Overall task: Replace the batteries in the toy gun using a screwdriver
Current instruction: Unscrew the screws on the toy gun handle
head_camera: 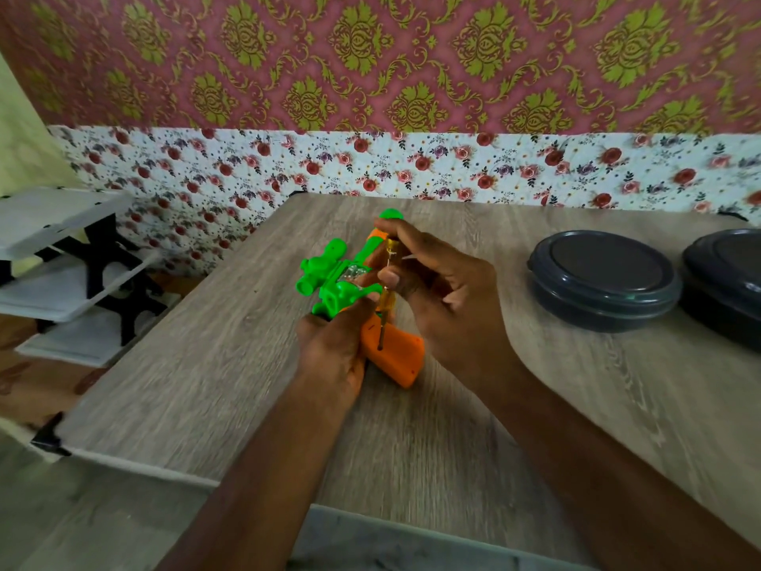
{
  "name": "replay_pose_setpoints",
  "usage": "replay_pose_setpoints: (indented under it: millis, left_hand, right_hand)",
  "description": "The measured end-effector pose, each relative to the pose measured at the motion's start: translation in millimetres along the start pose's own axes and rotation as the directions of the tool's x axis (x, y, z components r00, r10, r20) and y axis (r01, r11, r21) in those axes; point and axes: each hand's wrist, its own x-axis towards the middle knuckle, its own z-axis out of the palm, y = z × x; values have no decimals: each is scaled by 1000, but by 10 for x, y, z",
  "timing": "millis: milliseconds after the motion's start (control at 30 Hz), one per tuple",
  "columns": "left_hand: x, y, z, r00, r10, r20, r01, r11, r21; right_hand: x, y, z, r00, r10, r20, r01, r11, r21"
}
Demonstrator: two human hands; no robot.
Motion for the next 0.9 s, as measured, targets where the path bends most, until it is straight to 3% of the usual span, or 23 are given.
replay_pose_setpoints:
  millis: [200, 367, 533, 733, 900]
  left_hand:
    - [5, 1, -18, 1000, -1, 18, 1, 1000, -2]
    - [4, -2, -13, 1000, -14, 27, 14, 1000, -8]
    - [24, 2, -13, 1000, -17, 3, 17, 1000, 6]
    - [41, -24, -29, 1000, -14, -17, 14, 1000, 12]
    - [46, -34, -44, 1000, -9, 24, 9, 1000, -7]
  right_hand:
    - [-42, -18, -6, 999, 41, 23, -43, 994, 97]
    - [1, -5, -6, 998, -32, -60, 31, 999, -14]
    - [-34, -17, 0, 997, 68, 47, -75, 986, 149]
    - [2, -46, -11, 997, -43, -59, 42, 999, -26]
    - [-17, -42, -41, 999, 49, 4, -49, 991, 122]
